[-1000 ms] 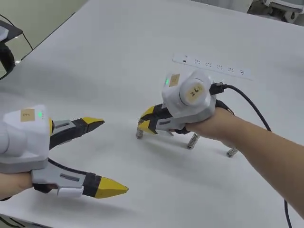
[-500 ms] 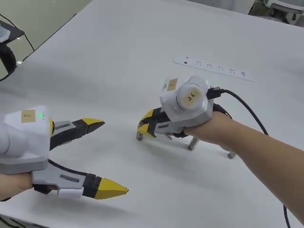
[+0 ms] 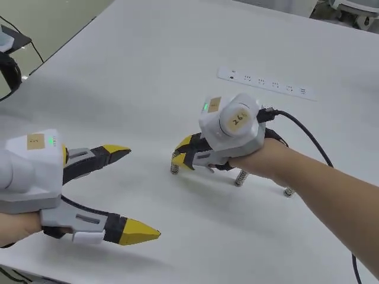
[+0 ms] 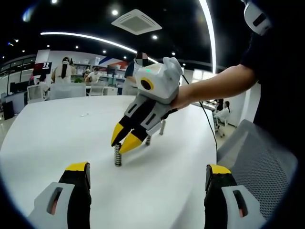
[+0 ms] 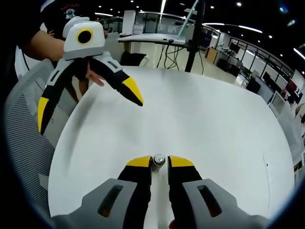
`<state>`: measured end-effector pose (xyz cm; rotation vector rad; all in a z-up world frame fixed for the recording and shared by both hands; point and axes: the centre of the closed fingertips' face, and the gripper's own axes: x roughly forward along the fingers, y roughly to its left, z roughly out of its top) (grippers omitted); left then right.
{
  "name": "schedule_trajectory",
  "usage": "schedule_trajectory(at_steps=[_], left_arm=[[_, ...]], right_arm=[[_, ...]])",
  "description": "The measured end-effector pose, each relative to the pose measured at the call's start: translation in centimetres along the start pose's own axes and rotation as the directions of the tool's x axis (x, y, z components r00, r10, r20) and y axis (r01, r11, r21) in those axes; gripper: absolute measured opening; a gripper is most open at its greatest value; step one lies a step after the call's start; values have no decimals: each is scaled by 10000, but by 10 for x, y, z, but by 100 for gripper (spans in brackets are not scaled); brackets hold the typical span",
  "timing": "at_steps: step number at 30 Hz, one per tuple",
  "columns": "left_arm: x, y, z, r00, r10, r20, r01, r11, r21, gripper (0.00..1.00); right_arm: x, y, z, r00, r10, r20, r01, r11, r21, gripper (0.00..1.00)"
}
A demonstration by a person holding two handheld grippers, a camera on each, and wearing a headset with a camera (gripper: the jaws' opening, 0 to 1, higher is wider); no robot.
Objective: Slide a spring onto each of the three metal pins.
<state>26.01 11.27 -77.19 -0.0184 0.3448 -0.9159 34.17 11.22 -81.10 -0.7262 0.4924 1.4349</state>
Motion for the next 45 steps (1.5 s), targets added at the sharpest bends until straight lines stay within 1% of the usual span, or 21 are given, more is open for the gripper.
schedule_trajectory(at_steps=[2, 4, 10, 16, 20, 22, 24, 27, 29, 32, 36, 39, 40, 43, 45], left_arm=[[0, 0, 1, 10000, 4, 10, -4, 10000, -2, 98], [0, 0, 1, 10000, 8, 9, -8, 10000, 8, 98], [1, -1, 1, 10000, 5, -22, -5, 10000, -4, 98], [1, 0, 6, 10000, 37, 34, -37, 10000, -53, 98], [1, 1, 9, 9999, 68, 78, -68, 10000, -31, 98], [1, 1, 11, 9999, 77, 100, -77, 10000, -21, 98], [1, 1, 12, 9999, 84, 111, -83, 10000, -27, 98], [2, 1, 14, 9999, 81, 124, -81, 10000, -13, 98], [3, 1, 15, 9999, 84, 134, -84, 10000, -15, 98], [5, 1, 17, 9998, 98, 145, -98, 10000, 11, 98], [6, 0, 21, 9998, 96, 194, -96, 10000, 22, 98], [7, 0, 25, 9996, 113, 253, -113, 9999, 12, 98], [7, 0, 25, 9996, 125, 270, -126, 9999, 15, 98], [7, 0, 29, 9992, 139, 382, -139, 9999, -4, 98], [8, -1, 30, 9991, 145, 396, -146, 9999, 5, 98]], right_arm=[[0, 1, 0, 10000, 52, 23, -53, 10000, 78, 13], [0, 1, 0, 10000, 1, 61, -1, 10000, 67, 13], [-3, 0, 3, 9996, -147, 236, 142, 9997, 175, 19], [-11, -3, 9, 9971, -391, 646, 361, 9982, 474, 27], [-18, -3, 11, 9955, -525, 788, 480, 9971, 583, 30], [-23, -4, 13, 9928, -675, 988, 605, 9956, 717, 33], [-27, -4, 14, 9911, -780, 1082, 693, 9942, 817, 35], [-36, -2, 16, 9859, -923, 1396, 798, 9925, 926, 38], [-43, 1, 17, 9810, -1003, 1660, 813, 9897, 1176, 39], [-50, 3, 15, 9767, -1138, 1818, 891, 9863, 1391, 43], [-57, 6, 10, 9731, -1288, 1909, 1002, 9832, 1527, 47], [-64, 10, 9, 9664, -1406, 2151, 1016, 9779, 1827, 52], [-66, 11, 10, 9629, -1443, 2281, 1008, 9762, 1919, 54], [-76, 15, 9, 9552, -1681, 2435, 1217, 9734, 1943, 59], [-83, 16, 7, 9479, -1856, 2589, 1323, 9687, 2099, 63]])
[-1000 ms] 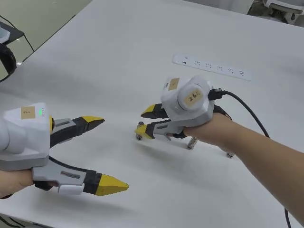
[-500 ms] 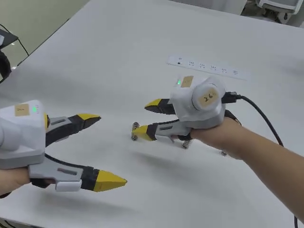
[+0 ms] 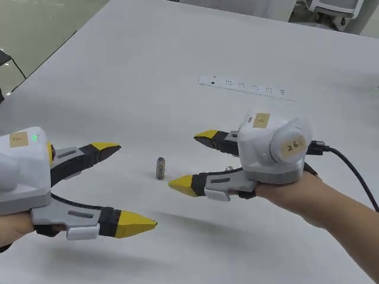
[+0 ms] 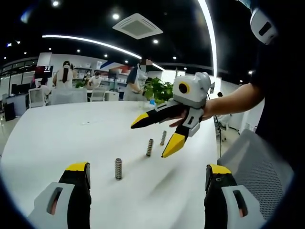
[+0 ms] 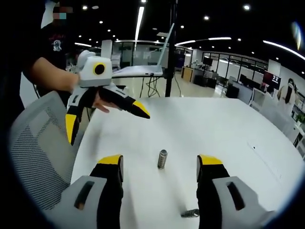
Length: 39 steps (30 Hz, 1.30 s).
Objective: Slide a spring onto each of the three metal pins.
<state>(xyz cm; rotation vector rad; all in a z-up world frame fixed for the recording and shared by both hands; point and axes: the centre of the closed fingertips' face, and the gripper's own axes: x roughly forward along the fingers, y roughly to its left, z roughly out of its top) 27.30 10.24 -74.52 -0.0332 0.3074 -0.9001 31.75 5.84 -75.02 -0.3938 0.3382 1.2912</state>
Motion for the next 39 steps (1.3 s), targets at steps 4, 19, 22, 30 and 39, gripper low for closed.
schedule_trajectory(at_steps=[4, 19, 22, 30, 39], left_arm=[[2, -2, 5, 10000, -52, 68, 52, 10000, 4, 98], [10, -19, 22, 9990, -385, 244, 386, 9992, -39, 98], [11, -20, 23, 9989, -415, 240, 416, 9991, -24, 98], [9, -17, 23, 9992, -291, 283, 291, 9996, 14, 98], [2, -14, 14, 9999, -73, 93, 74, 9998, -190, 98]], right_arm=[[-15, -2, -1, 9988, -362, 321, 350, 9987, 378, 66], [-78, -6, -10, 9726, -1789, 1486, 1524, 9728, 1743, 89], [-85, -6, -12, 9681, -1954, 1571, 1662, 9693, 1813, 94], [-107, -8, -28, 9465, -2672, 1811, 2260, 9492, 2191, 99], [-134, -11, -60, 9348, -3313, 1283, 2872, 9173, 2759, 99]])
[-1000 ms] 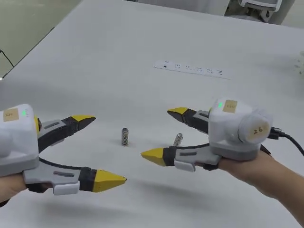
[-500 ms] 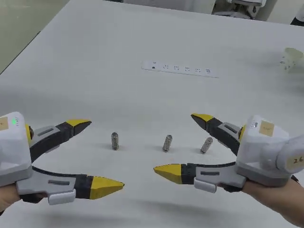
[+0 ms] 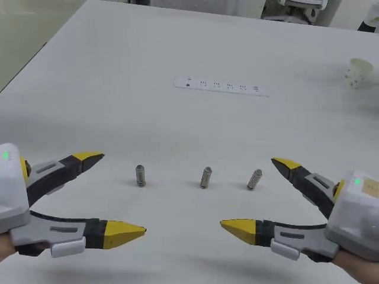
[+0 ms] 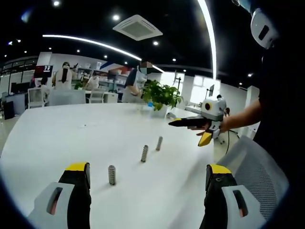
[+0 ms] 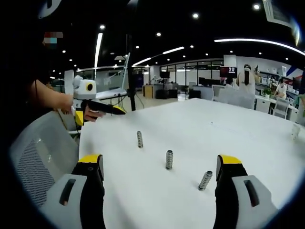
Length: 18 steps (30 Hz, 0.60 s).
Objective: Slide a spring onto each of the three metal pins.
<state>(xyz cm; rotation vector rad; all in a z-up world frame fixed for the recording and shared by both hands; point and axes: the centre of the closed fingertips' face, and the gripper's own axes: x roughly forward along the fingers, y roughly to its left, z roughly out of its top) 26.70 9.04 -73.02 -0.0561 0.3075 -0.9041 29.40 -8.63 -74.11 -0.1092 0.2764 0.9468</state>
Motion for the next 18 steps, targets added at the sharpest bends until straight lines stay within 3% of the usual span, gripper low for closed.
schedule_trajectory(at_steps=[11, 18], left_arm=[[-10, 3, -8, 9991, 397, -117, -399, 9991, -173, 99], [-13, 5, -12, 9977, 661, -163, -668, 9966, -490, 99]], right_arm=[[-36, -13, -22, 9962, -860, -138, 868, 9935, 736, 99], [-40, -10, -39, 9921, -895, -885, 968, 9919, 826, 99]])
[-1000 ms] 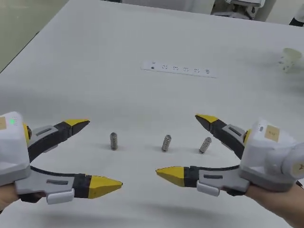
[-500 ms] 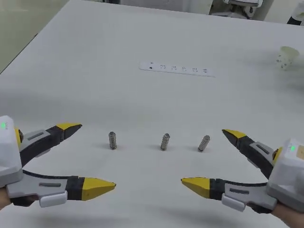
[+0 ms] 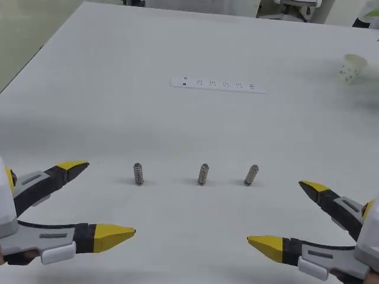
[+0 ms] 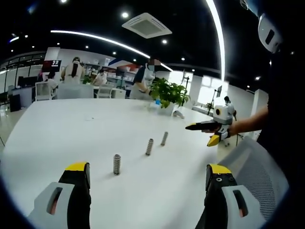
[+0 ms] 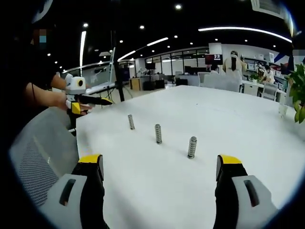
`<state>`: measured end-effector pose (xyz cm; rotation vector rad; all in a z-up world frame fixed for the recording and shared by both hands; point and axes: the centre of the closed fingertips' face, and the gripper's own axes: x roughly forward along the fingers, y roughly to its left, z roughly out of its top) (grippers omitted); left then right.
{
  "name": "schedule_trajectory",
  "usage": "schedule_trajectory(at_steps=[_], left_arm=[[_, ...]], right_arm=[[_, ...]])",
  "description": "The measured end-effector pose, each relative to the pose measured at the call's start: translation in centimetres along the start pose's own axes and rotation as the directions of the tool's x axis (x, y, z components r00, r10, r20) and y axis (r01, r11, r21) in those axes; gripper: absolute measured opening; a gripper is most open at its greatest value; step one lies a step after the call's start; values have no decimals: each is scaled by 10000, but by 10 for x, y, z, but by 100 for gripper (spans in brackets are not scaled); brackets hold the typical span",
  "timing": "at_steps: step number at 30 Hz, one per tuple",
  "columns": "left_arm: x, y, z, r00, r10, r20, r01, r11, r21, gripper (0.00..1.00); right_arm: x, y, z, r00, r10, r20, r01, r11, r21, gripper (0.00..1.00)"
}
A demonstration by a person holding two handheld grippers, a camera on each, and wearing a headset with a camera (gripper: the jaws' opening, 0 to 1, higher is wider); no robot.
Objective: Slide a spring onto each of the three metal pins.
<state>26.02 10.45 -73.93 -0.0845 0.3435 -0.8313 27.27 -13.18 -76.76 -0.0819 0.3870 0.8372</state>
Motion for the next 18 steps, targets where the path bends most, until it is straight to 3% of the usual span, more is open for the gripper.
schedule_trajectory(at_steps=[6, 18], left_arm=[[-7, 8, -12, 9988, 434, -246, -443, 9983, -376, 99], [-6, 8, -17, 9974, 582, -429, -600, 9972, -435, 99]], right_arm=[[-1, -4, -12, 9984, -205, -523, 211, 9997, 104, 99], [1, -4, -6, 9983, -320, -480, 314, 9994, -127, 99]])
